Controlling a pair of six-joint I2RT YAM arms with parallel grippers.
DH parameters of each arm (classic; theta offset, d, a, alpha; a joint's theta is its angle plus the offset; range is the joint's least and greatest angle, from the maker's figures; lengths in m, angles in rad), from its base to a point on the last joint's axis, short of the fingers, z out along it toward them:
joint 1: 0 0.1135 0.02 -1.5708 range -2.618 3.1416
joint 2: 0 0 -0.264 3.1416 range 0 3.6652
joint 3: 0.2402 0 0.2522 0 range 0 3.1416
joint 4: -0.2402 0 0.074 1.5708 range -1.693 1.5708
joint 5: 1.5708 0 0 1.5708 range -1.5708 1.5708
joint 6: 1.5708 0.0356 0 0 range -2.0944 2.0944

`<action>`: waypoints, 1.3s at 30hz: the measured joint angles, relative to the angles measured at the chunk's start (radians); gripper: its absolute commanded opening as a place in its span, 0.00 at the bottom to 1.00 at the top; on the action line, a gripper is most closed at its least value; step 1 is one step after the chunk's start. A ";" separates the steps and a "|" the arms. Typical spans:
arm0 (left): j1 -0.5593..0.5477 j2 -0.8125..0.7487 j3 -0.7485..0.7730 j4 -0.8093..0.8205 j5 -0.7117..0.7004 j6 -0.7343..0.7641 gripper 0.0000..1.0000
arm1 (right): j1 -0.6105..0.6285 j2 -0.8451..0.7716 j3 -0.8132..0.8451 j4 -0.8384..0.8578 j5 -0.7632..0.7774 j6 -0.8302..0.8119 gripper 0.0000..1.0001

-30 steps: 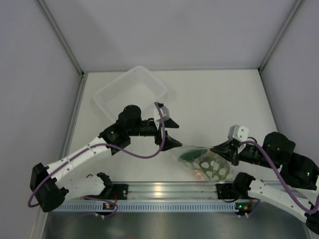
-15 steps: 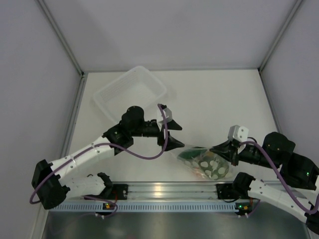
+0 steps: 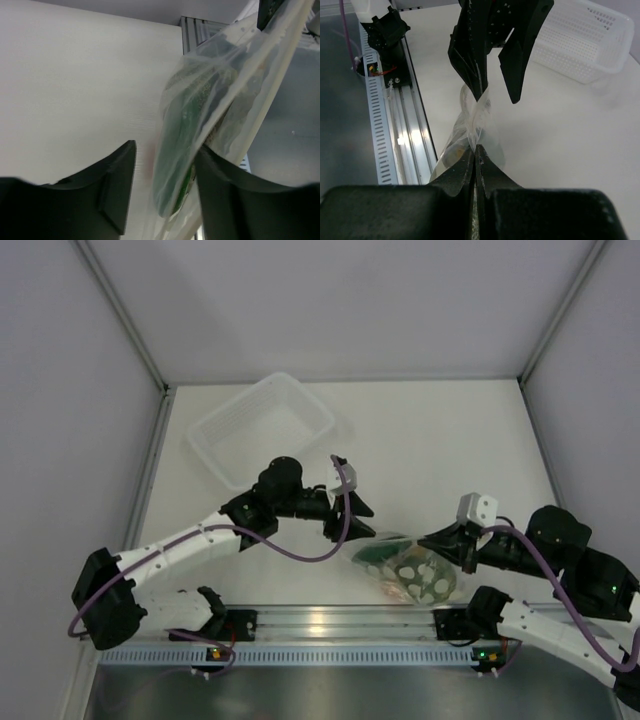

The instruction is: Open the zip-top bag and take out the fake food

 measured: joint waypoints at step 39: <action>-0.032 0.026 0.032 -0.061 -1.089 -0.705 0.00 | 0.000 0.299 -0.308 0.521 0.767 0.885 0.61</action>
